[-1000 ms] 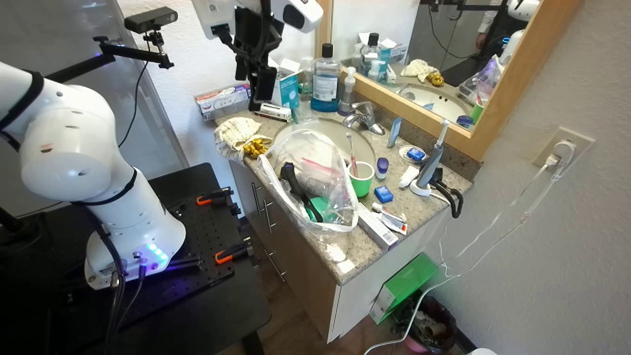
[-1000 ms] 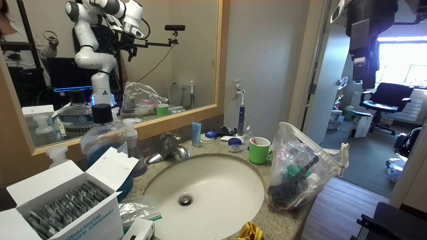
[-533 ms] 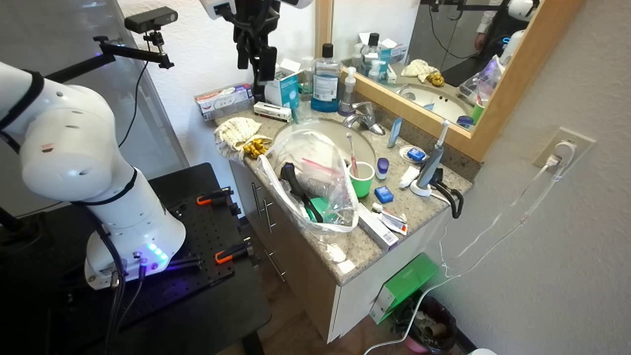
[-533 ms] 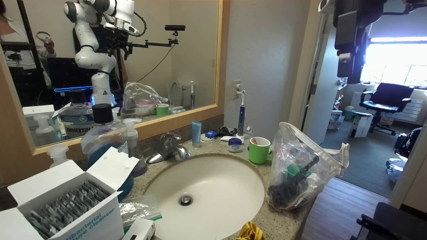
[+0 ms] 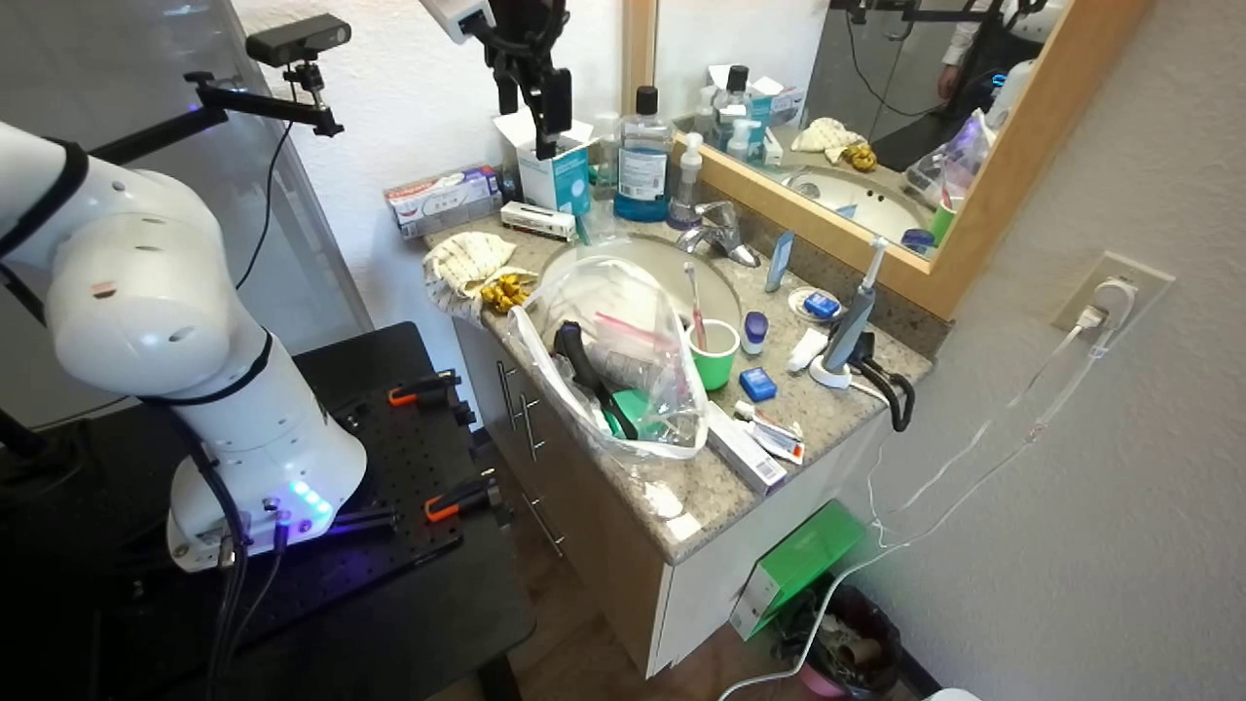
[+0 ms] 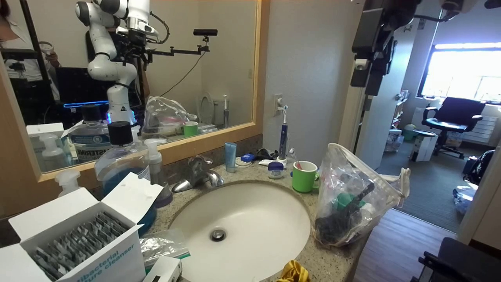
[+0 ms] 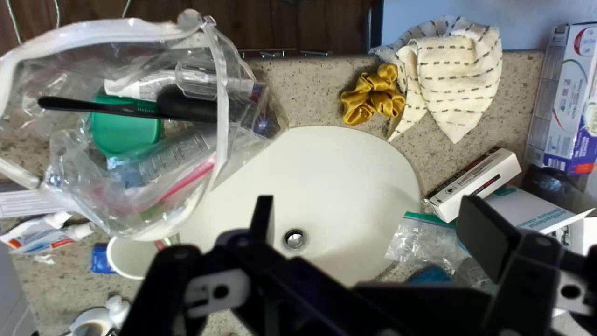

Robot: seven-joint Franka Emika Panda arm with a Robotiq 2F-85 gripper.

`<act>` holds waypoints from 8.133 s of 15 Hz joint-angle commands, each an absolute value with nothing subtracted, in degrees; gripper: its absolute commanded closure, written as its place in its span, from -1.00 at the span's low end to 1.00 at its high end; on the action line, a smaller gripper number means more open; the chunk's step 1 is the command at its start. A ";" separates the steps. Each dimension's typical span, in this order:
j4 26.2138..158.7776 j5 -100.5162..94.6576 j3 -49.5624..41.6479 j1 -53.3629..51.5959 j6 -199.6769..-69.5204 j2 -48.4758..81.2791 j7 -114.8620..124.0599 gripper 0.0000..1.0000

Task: Pick up the hair ribbon and put it in the plastic

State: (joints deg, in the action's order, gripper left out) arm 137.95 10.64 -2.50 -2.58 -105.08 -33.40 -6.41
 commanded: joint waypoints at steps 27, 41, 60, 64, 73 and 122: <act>144.38 10.77 6.28 -9.37 -127.24 -13.77 -6.44 -1.00; 144.84 12.86 5.15 -9.19 -127.43 -11.69 -10.11 -1.00; 148.23 14.26 8.96 -10.83 -141.17 -0.98 -11.34 -1.00; 151.28 14.59 9.96 -11.18 -146.36 0.30 -11.76 -1.00; 151.79 11.84 11.44 -11.03 -150.46 3.59 -10.82 -1.00; 136.80 2.23 13.10 -10.66 -133.36 4.62 -8.45 0.97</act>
State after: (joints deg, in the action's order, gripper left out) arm 139.02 1.70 12.76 -10.12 -140.01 8.48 -9.58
